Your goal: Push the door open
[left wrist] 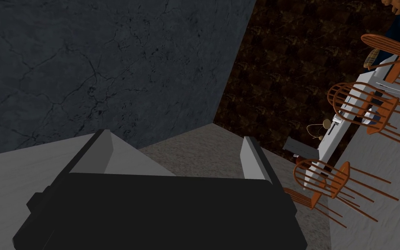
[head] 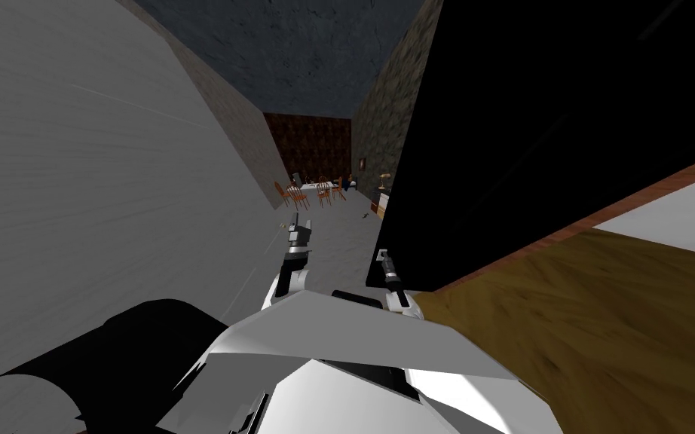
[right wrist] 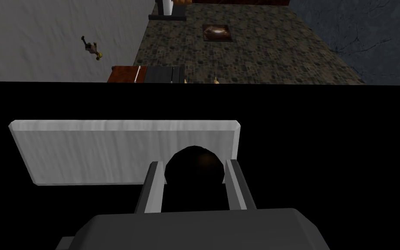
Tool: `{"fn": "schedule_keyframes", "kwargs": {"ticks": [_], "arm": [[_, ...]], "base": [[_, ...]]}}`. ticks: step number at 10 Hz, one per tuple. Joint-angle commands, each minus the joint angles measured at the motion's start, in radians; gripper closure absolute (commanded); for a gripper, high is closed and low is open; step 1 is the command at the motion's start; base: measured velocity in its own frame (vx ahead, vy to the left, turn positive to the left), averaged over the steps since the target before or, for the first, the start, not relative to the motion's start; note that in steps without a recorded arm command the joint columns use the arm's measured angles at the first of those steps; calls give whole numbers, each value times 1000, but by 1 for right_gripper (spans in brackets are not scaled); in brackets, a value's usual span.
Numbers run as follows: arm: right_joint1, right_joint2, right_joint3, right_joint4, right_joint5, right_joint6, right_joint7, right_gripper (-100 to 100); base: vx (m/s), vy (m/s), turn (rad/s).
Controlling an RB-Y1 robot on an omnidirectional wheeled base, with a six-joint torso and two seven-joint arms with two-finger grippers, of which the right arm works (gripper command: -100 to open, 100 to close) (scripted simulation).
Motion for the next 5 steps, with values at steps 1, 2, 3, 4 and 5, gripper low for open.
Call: {"fn": "schedule_keyframes", "kwargs": {"ticks": [1, 2, 3, 4, 5], "arm": [[11, -9, -7, -28, -3, 10, 2, 100], [10, -16, -17, -27, -8, 10, 6, 100], [9, -20, -23, -26, -12, 11, 8, 100], [9, -20, -23, -26, -12, 11, 8, 100], [8, -30, -40, -25, -22, 11, 14, 100]], "base": [[117, 60, -24], [132, 73, -33], [165, 64, -19], [121, 28, -21], [170, 65, -43]]}}
